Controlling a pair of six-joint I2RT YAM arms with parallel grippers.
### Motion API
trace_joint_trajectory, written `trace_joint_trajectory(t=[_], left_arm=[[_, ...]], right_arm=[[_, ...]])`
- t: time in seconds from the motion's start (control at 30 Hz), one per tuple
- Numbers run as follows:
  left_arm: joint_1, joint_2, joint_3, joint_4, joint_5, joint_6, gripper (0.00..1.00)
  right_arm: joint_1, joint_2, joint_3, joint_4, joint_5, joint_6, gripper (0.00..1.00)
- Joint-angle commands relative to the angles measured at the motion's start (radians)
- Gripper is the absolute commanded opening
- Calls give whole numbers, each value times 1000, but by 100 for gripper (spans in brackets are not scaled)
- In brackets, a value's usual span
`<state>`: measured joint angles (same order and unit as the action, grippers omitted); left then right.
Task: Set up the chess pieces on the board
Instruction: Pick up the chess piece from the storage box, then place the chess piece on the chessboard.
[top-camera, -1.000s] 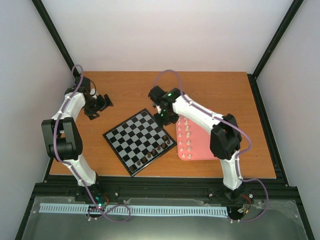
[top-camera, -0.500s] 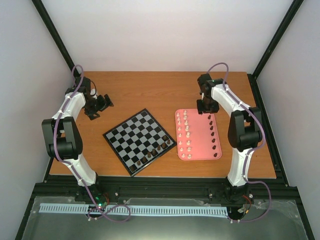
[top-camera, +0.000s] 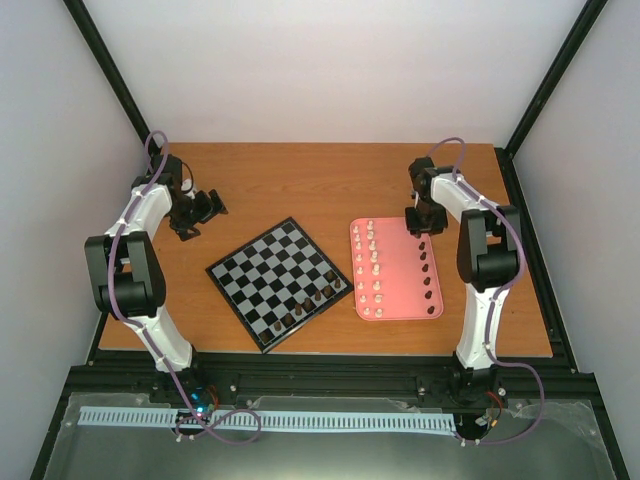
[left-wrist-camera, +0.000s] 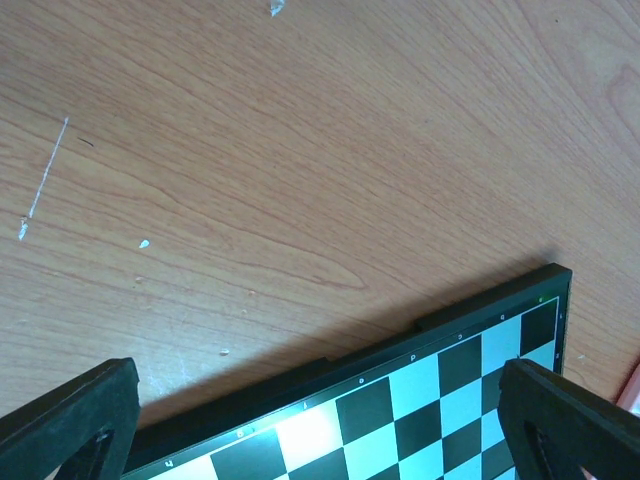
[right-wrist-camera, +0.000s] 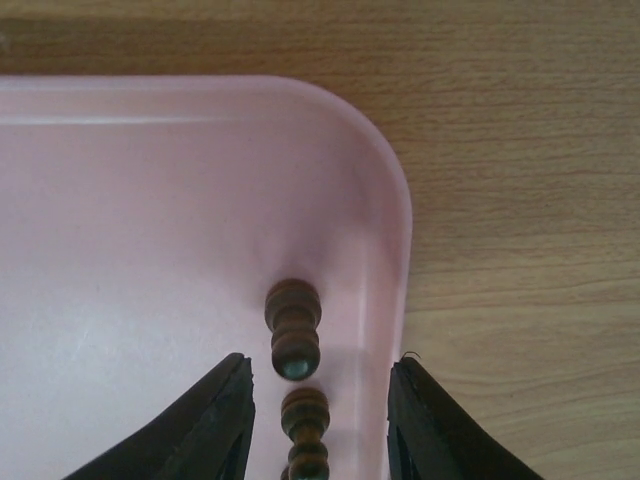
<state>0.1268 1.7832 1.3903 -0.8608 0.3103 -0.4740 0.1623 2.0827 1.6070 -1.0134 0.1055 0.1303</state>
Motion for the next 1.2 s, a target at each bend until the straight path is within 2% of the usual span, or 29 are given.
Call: trace_joint_trajectory(t=[0.0, 0.13, 0.57, 0.77, 0.87, 1.03, 1.17], left_arm=[[-6, 14, 39, -3, -3, 16, 100], [-6, 17, 41, -4, -8, 18, 100], [-6, 37, 48, -3, -5, 18, 100], [-6, 42, 50, -1, -2, 18, 100], [-7, 40, 49, 0, -2, 18, 100], [-7, 36, 47, 2, -2, 16, 100], [-7, 29, 46, 3, -2, 14, 100]], right_arm=[[-6, 31, 5, 29, 7, -24, 36], [-6, 40, 10, 30, 6, -27, 34], [-7, 33, 33, 11, -17, -19, 3], [16, -59, 51, -30, -63, -11, 3], [70, -110, 80, -70, -68, -6, 3], [277, -132, 146, -128, -93, 35, 3], [463, -68, 230, -159, -132, 74, 3]])
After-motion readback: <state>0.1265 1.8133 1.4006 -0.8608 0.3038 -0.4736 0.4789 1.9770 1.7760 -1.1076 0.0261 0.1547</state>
